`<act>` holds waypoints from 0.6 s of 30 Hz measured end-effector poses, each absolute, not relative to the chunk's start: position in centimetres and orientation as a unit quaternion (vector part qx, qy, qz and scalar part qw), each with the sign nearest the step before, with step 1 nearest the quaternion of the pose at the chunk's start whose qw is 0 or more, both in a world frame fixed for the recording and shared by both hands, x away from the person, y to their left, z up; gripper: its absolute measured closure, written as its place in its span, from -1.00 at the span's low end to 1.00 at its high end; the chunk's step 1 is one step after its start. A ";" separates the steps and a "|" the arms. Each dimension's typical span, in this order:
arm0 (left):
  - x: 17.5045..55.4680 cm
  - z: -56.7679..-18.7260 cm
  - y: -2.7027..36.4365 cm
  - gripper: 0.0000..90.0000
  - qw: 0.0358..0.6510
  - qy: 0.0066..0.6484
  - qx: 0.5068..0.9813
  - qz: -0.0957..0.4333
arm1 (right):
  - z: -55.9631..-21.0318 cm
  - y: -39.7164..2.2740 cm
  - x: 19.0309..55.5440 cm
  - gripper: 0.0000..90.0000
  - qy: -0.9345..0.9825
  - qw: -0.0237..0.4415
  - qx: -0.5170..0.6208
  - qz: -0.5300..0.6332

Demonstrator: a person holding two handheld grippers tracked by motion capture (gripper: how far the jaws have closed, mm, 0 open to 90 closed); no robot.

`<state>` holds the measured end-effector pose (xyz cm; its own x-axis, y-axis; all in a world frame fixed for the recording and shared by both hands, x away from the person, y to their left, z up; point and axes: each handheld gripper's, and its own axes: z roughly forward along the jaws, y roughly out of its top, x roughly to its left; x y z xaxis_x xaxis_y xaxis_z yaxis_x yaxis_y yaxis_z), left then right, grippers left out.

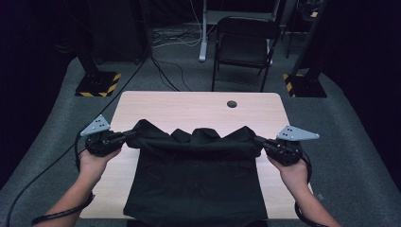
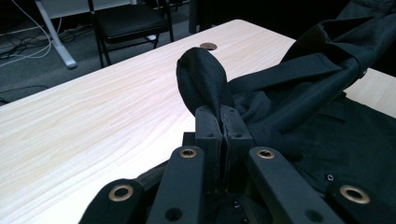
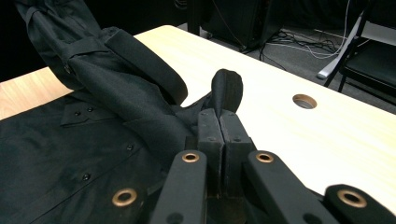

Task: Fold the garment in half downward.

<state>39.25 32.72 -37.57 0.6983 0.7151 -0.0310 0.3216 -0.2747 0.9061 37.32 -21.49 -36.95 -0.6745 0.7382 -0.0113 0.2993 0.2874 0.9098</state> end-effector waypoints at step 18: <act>37.5 -38.9 33.0 0.94 0.507 0.336 0.772 0.182 | -37.9 -21.7 35.7 0.98 0.773 0.213 0.331 0.496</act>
